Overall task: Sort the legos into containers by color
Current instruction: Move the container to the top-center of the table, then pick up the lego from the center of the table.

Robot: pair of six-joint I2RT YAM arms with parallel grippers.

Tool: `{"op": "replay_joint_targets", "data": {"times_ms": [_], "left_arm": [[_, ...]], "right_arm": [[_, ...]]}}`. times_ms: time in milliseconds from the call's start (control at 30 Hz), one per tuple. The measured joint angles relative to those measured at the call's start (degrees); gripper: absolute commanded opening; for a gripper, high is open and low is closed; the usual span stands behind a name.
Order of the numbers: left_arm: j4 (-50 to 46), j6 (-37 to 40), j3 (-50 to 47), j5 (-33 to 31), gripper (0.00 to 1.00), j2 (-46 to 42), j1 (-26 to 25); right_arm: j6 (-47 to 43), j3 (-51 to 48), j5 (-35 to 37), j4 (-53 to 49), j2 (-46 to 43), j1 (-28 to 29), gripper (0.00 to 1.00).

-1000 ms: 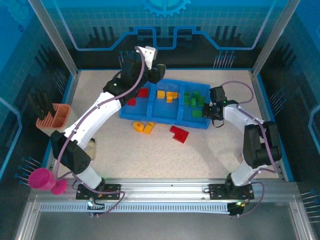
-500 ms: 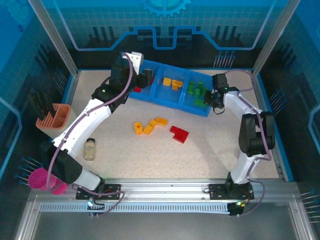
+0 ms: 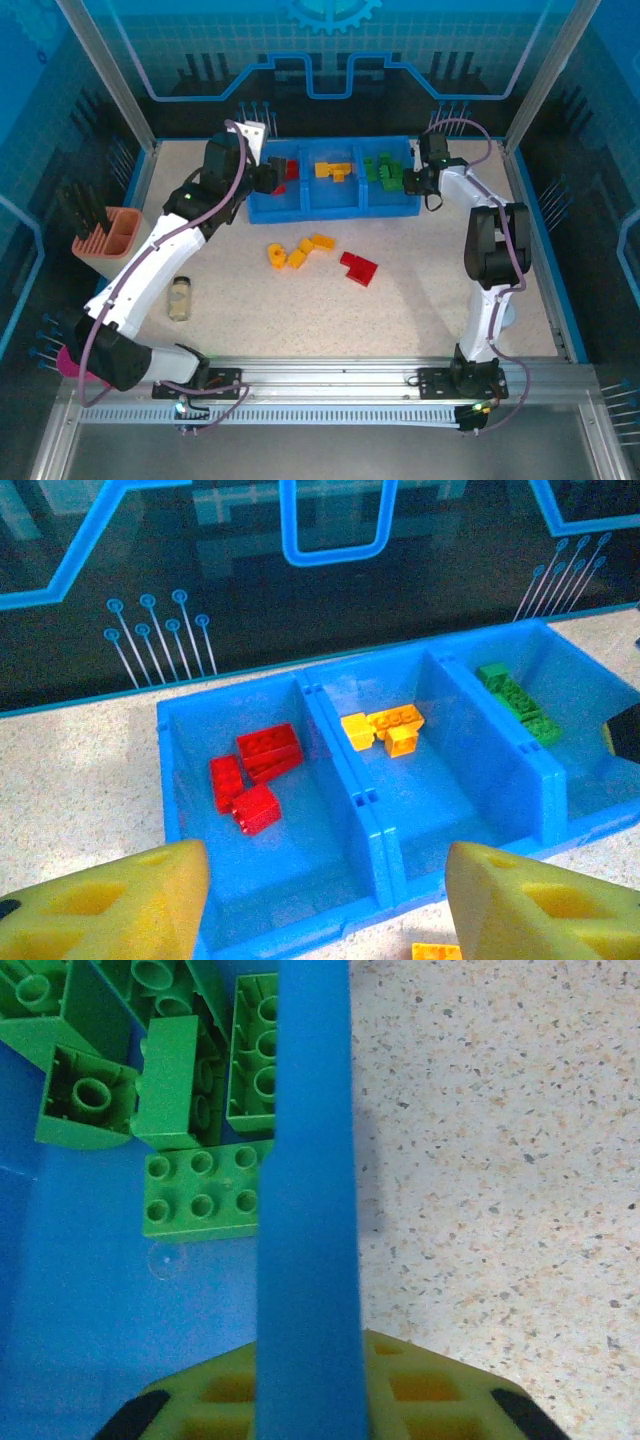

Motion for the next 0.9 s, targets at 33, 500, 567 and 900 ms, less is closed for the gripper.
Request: {"op": "replay_joint_targets", "data": {"times_ms": [33,500,567,900], "left_arm": [[-0.5,0.0,-0.1,0.0,0.67,0.0,0.1],[-3.6,0.2,-0.3,0.0,0.75,0.3,2.2],[-3.9,0.2,-0.5,1.0,0.75,0.3,3.3],[-7.6,0.2,-6.9,9.0,0.78,-4.4,8.0]], "right_arm": [[0.6,-0.1,-0.5,0.8,0.0,0.0,0.4],[0.1,-12.3,-1.4,3.3,-18.9,5.1,0.57],[-2.5,-12.7,-1.9,2.6,-22.2,7.7,0.57],[-12.3,-21.4,-5.3,-5.9,-25.2,22.5,0.65]]}}
